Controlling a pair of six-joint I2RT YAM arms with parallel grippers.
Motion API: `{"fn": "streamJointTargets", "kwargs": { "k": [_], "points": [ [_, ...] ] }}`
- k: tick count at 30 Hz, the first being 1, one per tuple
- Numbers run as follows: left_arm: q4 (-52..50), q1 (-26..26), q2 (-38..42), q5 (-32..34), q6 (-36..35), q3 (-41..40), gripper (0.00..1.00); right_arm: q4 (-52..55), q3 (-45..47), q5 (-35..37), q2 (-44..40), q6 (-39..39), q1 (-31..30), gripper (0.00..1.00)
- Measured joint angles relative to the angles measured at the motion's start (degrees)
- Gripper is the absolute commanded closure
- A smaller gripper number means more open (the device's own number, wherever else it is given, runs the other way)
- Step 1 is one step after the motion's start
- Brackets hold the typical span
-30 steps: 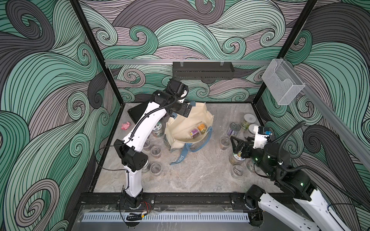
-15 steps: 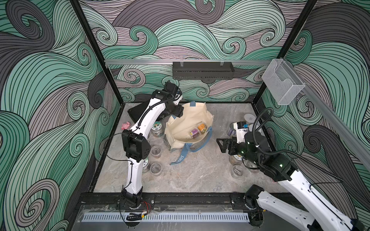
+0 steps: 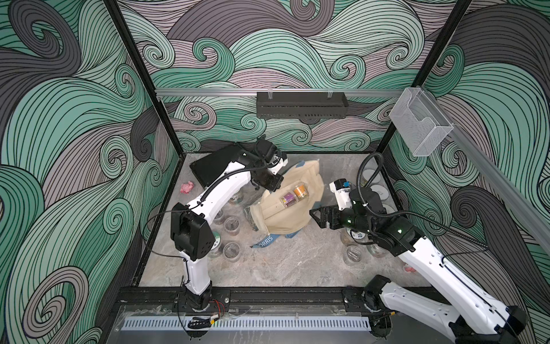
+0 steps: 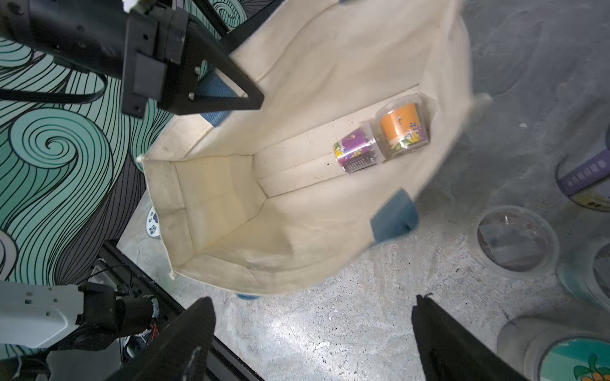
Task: Take out the seed jars from the canvas bag
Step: Pick up the canvas bag from the center of the board, then place the canvas bag at the center of the board.
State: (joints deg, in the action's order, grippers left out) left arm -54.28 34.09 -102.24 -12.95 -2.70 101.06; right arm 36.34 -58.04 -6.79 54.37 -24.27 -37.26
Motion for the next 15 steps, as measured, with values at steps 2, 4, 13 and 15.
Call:
{"fn": "streamJointTargets", "kwargs": {
  "k": [2,4,13,15],
  "points": [
    [3.1,2.4,3.5,0.5,-0.6,-5.1,1.0,-1.5,-0.3,-2.3,1.3,0.0,0.0,0.16],
    [6.5,3.6,6.3,1.0,-1.0,-9.8,1.0,-3.6,-0.3,-4.1,2.7,-0.3,-0.1,0.19],
    [14.1,3.7,9.1,1.9,-1.6,-15.5,1.0,-17.8,6.0,-5.6,12.0,-2.3,-1.8,0.28],
    [14.2,4.2,8.9,1.9,-1.8,-15.5,1.0,-21.7,9.8,-5.1,14.9,-3.4,-2.3,0.3]
  ]
}}
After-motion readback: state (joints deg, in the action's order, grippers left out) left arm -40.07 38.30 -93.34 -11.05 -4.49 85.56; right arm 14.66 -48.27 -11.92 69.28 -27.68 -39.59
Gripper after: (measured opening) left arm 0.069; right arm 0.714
